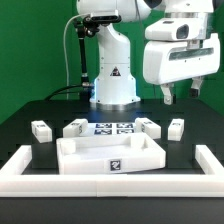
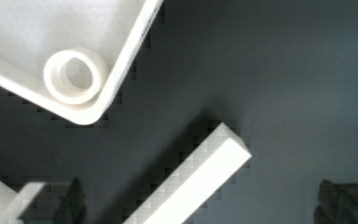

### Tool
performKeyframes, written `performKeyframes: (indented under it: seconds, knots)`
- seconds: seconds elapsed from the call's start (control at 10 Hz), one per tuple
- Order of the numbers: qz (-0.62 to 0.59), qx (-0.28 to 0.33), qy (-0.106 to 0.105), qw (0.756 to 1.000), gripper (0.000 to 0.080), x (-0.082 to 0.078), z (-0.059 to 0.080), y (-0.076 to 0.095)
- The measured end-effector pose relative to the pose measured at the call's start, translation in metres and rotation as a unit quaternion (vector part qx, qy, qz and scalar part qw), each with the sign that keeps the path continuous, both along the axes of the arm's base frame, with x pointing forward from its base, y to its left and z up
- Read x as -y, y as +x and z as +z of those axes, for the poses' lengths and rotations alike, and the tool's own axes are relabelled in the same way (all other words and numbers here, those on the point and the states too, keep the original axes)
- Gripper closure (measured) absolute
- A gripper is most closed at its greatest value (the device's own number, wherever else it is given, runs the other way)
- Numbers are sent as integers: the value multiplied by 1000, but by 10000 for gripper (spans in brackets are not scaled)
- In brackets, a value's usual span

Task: Assemble desk

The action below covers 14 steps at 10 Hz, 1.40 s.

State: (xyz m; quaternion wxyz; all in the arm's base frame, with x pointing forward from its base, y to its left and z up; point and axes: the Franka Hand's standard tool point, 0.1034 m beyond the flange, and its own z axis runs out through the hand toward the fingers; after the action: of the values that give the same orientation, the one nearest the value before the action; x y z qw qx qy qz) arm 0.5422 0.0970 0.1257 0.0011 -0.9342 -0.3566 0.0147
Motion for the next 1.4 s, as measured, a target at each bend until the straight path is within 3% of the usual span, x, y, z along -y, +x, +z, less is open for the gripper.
performKeyframes:
  seconds: [0.2,0.5,0.9,1.0,1.2,1.4]
  knots:
    - [80,-6,1,997,150,22,0,-18]
    - [247,-1,6,969,150,50,-4,-32]
    - [299,-3,6,954,150,53,-6,-33]
    - [342,-4,8,940,150,62,-14,-43]
    - [445,-3,14,896,150,104,-30,-55]
    - [483,-2,18,875,150,116,-38,-51]
